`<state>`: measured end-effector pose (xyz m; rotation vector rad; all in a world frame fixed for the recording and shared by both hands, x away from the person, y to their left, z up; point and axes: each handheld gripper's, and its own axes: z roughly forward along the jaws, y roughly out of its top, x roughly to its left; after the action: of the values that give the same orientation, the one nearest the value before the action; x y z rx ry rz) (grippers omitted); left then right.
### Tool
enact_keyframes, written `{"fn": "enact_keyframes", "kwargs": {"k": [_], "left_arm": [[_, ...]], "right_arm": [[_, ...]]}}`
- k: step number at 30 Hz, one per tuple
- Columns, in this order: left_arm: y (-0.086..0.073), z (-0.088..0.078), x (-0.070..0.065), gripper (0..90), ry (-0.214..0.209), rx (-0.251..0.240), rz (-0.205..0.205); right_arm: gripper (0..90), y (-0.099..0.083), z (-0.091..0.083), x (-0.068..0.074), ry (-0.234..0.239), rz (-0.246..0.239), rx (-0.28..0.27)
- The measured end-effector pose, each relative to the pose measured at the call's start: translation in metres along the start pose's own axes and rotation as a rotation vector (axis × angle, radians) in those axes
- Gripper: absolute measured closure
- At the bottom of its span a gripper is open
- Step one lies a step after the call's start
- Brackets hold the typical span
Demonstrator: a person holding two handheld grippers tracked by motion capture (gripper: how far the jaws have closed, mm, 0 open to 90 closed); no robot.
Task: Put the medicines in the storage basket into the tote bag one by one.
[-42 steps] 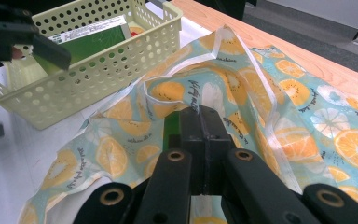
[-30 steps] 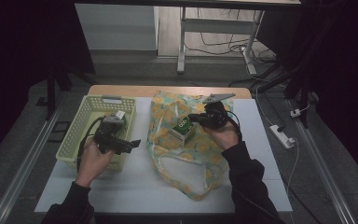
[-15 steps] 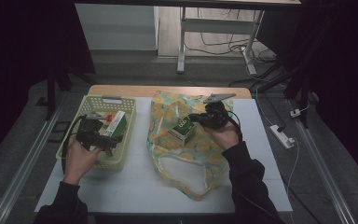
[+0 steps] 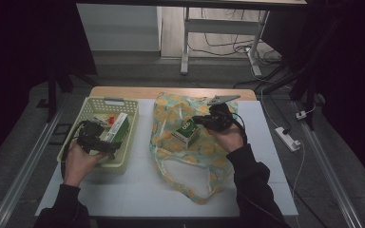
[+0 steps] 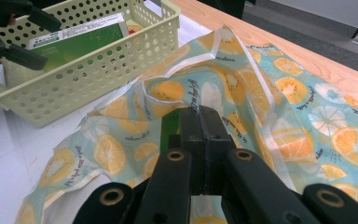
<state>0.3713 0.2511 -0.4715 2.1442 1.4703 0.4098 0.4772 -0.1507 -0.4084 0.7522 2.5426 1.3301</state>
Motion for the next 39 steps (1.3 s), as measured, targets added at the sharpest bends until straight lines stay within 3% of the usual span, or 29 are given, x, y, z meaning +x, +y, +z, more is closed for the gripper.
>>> {"fn": "enact_keyframes", "kwargs": {"k": [9, 13, 17, 24, 31, 39], "left_arm": [[-0.002, 0.001, 0.0, 41.6, -0.005, 0.038, -0.005], [-0.002, 0.0, 0.0, 51.9, -0.019, 0.038, -0.015], [-0.002, 0.0, 0.0, 58.8, -0.001, 0.038, -0.024], [-0.002, -0.001, -0.001, 61.5, 0.012, 0.046, -0.043], [-0.003, -0.002, 0.001, 61.9, 0.019, 0.041, -0.026], [-0.002, -0.021, 0.006, 62.0, -0.028, -0.044, -0.044]], "right_arm": [[90.0, 0.0, 0.0, -0.001, -0.001, 0.001, 0.0], [90.0, 0.0, 0.0, -0.001, -0.001, 0.0, 0.001], [90.0, 0.0, 0.0, 0.0, -0.001, 0.0, 0.002], [90.0, 0.0, 0.0, 0.0, -0.002, -0.001, 0.002], [90.0, 0.0, -0.001, -0.001, -0.002, 0.001, -0.001], [90.0, 0.0, -0.002, -0.001, -0.003, 0.002, -0.003]]}}
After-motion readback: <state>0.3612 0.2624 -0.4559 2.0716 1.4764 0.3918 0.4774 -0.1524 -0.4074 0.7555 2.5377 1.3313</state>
